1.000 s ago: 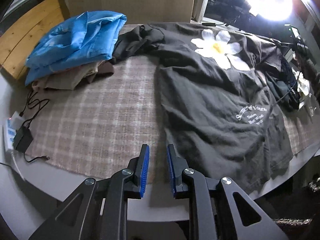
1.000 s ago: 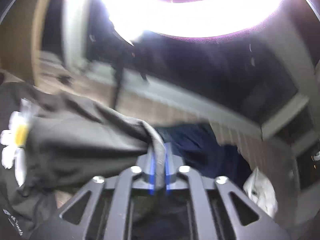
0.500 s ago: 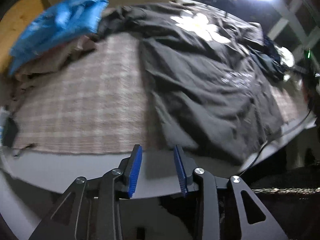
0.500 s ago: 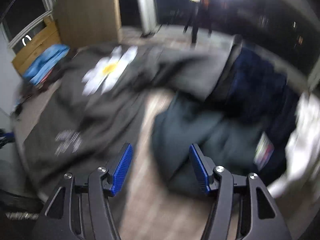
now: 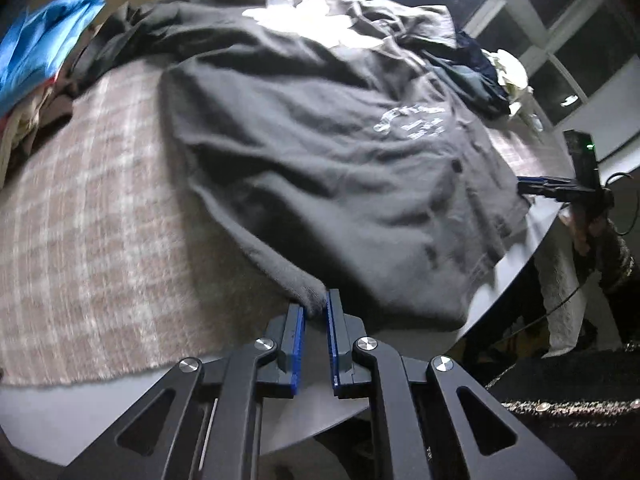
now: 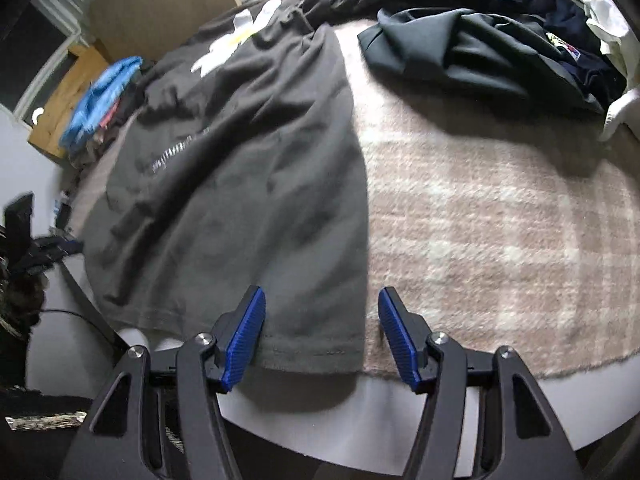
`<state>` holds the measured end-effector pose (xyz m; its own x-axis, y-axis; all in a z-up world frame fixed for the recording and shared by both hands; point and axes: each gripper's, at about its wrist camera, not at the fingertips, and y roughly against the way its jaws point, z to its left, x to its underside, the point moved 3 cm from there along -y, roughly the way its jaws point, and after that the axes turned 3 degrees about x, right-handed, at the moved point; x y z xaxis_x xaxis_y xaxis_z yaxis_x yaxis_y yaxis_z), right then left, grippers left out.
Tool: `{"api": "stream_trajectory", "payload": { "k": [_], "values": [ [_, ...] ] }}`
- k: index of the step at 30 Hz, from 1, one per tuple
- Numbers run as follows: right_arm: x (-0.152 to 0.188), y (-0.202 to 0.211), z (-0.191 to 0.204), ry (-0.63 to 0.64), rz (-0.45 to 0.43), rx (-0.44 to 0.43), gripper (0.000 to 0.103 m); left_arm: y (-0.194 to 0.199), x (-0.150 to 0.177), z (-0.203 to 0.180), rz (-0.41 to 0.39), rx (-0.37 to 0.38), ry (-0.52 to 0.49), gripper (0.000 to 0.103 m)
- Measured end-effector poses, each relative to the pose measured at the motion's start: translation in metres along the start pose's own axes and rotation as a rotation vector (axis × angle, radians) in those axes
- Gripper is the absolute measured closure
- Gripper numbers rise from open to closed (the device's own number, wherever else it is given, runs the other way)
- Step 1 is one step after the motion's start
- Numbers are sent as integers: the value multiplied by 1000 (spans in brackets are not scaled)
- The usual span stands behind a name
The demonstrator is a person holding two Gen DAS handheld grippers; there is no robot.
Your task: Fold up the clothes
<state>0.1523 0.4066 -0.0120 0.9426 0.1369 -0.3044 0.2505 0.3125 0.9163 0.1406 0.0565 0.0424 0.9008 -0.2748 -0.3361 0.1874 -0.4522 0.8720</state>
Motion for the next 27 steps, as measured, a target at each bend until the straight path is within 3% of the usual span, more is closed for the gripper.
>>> {"api": "stream_trajectory", "payload": {
  "k": [1,2,4,12,14,16,19,20,23,25,27],
  "values": [
    [0,1,3,7,-8,-11,49,5,-1,-1,-7,11,-11,95],
    [1,2,7,14,-15,-22,74,13,-3,-1,-17,17,-17,96],
    [-2,12,13,10,-43,-37,99,35,-5,0,-46,12,-25,96],
    [-17,101,51,-24,-245,-204,100,139,-3,28,-133,-126,-7,96],
    [-23,105,55,-35,-263,-199,100,136,-12,42,-122,-172,3,94],
    [-32,92,52,-51,-247,-150,100,113,-31,65,-95,-241,30,86],
    [-56,49,34,-124,-175,-87,100,70,-61,105,-49,-350,78,88],
    [-62,38,29,-130,-154,-77,99,59,-66,116,-33,-358,105,88],
    [-73,20,24,-126,-116,-38,98,56,-60,123,-32,-263,159,83],
    [-78,14,23,-116,-97,-26,98,61,-41,107,-36,-224,99,64],
    [-79,14,23,-110,-96,-30,98,59,-17,93,-9,-229,37,50]
  ]
}}
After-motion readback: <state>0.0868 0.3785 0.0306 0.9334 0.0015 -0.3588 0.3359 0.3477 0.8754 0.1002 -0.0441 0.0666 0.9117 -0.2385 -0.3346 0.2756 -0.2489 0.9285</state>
